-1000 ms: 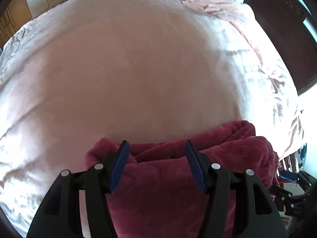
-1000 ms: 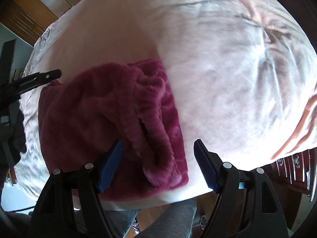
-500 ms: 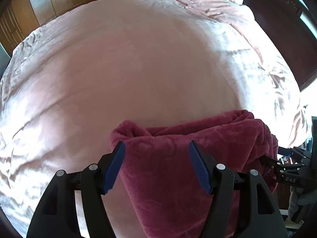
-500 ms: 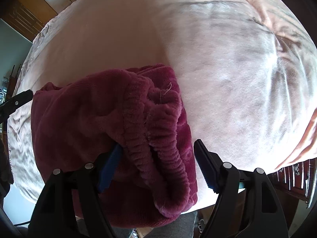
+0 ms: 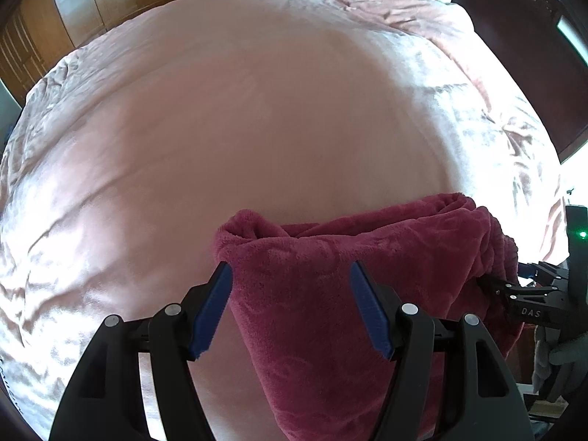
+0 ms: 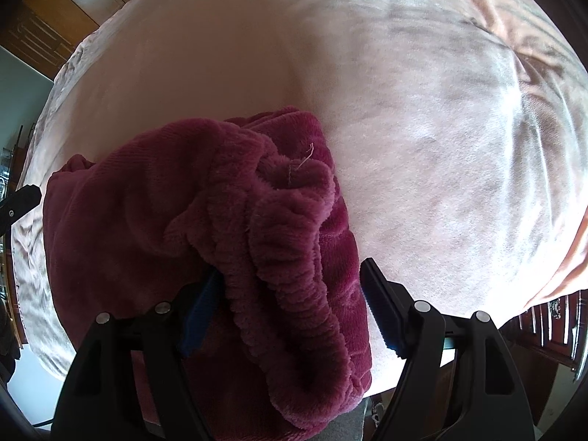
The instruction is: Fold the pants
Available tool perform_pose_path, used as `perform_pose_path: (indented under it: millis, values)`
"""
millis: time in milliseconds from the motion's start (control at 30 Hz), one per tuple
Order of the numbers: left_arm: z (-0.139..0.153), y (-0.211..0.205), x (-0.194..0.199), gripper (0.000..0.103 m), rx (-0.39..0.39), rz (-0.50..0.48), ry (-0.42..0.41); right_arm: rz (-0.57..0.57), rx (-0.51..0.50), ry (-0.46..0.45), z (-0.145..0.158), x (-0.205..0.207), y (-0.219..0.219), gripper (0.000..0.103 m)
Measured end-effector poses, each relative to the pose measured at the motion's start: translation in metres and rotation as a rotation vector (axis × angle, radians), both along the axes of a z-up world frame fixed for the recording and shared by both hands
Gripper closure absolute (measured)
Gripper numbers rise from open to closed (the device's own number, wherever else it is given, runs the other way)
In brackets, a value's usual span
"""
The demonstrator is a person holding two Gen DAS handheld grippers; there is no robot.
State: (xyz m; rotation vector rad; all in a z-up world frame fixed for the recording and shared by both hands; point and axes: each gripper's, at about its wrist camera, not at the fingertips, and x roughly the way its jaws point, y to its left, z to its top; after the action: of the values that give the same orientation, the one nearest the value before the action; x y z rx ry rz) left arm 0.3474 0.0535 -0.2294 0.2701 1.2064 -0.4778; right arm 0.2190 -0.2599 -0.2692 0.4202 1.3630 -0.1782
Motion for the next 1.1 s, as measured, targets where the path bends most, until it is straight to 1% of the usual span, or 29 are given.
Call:
perform_pose_path:
  millis: [67,300,333,367,400,467,567,767,867,967,1033,1100]
  values:
    - [0.002,-0.001,-0.002,0.037,0.002,-0.005,-0.003,-0.001,0.0,0.0,-0.003,-0.003,-0.002,0.024]
    - [0.01,0.004,-0.012,0.037,-0.004,-0.016,-0.002,-0.002,0.018,0.002,-0.015,-0.001,-0.01,0.024]
    - [0.011,0.007,-0.013,0.034,-0.009,-0.01,0.003,-0.003,0.028,0.002,-0.017,-0.001,-0.012,0.022]
    - [0.011,0.011,-0.014,0.031,-0.015,-0.003,0.01,-0.005,0.037,0.002,-0.019,-0.002,-0.015,0.018]
    - [0.011,0.017,-0.015,0.026,-0.029,0.015,0.021,-0.01,0.048,0.003,-0.022,-0.002,-0.018,0.017]
    - [0.009,0.027,-0.016,0.025,-0.05,0.047,0.048,-0.016,0.075,0.004,-0.028,-0.002,-0.026,0.013]
    - [-0.003,0.04,-0.02,0.025,-0.061,0.081,0.098,-0.025,0.117,0.007,-0.036,-0.002,-0.037,0.008]
    - [-0.026,0.05,-0.029,0.023,-0.095,0.123,0.193,-0.029,0.205,0.021,-0.051,0.002,-0.053,0.007]
    - [-0.041,0.053,-0.031,0.023,-0.149,0.151,0.263,-0.034,0.256,0.028,-0.058,0.003,-0.062,0.007]
    - [-0.055,0.054,-0.028,0.022,-0.181,0.179,0.306,-0.042,0.304,0.036,-0.068,0.006,-0.073,0.007]
    - [-0.064,0.056,-0.025,0.016,-0.203,0.2,0.327,-0.045,0.33,0.04,-0.075,0.007,-0.079,0.007]
    - [-0.075,0.059,-0.022,0.012,-0.221,0.219,0.355,-0.049,0.356,0.046,-0.08,0.008,-0.085,0.007]
